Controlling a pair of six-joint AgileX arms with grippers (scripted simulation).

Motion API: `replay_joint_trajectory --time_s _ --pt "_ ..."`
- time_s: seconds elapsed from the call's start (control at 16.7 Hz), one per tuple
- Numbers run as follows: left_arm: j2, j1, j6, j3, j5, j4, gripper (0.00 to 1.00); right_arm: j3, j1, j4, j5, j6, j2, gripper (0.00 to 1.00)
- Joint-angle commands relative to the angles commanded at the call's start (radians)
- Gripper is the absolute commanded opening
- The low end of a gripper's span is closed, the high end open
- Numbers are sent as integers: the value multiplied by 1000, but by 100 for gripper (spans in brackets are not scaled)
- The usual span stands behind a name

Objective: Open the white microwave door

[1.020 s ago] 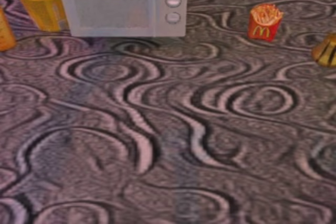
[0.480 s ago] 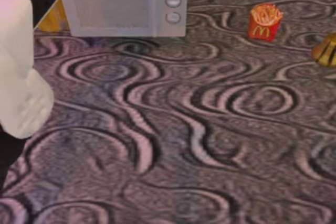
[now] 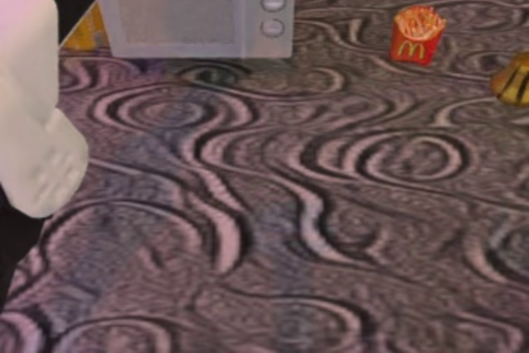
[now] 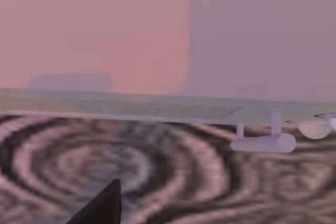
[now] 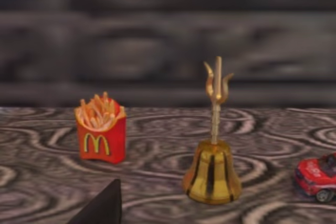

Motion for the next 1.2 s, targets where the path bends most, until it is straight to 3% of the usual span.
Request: replay_joint_trajectory --time_s 0.42,0.72,1.2 --pt "61 32 32 -122 16 193 100 0 0 0 0 0 0 100" --pt "70 37 37 -139 18 221 100 0 0 0 0 0 0 100" --pt "70 37 37 -139 18 221 40 0 0 0 0 0 0 100"
